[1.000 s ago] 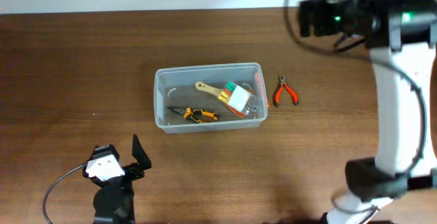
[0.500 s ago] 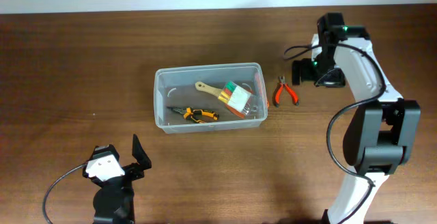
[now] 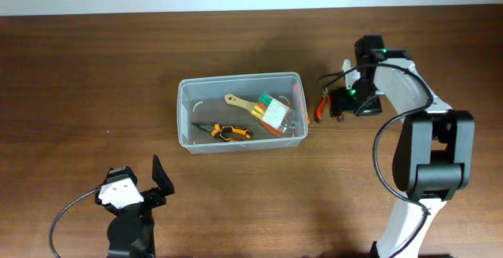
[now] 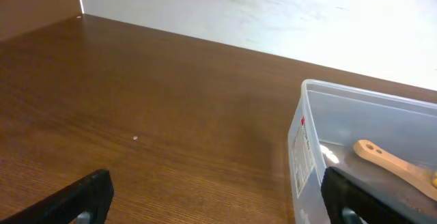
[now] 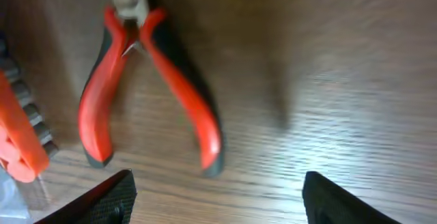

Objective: Pack container
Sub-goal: 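Grasp the red-handled pliers with the right gripper, then drop the red pliers into the container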

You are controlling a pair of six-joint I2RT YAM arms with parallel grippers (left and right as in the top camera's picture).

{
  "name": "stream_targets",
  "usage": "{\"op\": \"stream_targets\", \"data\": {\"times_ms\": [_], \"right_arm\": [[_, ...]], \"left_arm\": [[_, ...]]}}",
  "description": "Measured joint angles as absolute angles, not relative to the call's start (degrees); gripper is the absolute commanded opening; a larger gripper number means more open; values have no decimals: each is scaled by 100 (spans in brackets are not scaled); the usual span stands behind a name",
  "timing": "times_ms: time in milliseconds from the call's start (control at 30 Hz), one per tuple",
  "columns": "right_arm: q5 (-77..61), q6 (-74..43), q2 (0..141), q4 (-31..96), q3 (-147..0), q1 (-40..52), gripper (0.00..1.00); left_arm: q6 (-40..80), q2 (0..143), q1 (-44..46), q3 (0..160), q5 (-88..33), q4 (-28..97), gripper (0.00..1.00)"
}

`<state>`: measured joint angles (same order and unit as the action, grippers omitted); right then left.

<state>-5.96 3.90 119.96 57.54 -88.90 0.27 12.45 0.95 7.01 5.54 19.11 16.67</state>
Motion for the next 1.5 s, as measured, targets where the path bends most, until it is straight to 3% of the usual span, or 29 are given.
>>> {"op": "stream_targets", "data": {"times_ms": [100, 467, 633, 933, 1233, 1500], "right_arm": [[-615, 405, 11996, 5636, -8831, 169, 61], [-604, 432, 11996, 5186, -8442, 349, 41], [-587, 447, 11996, 5177, -8440, 349, 5], [-434, 176, 11994, 5907, -8744, 314, 4], [-644, -167, 11705, 7387, -11128, 427, 4], [-744, 569, 11034, 7682, -12508, 2130, 4]], "left_arm": [[1245, 95, 701, 554, 1911, 1667, 99], [1245, 95, 701, 554, 1911, 1667, 99], [1245, 95, 703, 554, 1911, 1667, 99], [1245, 95, 701, 554, 1911, 1667, 99], [1245, 95, 701, 554, 1911, 1667, 99], [1245, 95, 701, 554, 1911, 1667, 99]]}}
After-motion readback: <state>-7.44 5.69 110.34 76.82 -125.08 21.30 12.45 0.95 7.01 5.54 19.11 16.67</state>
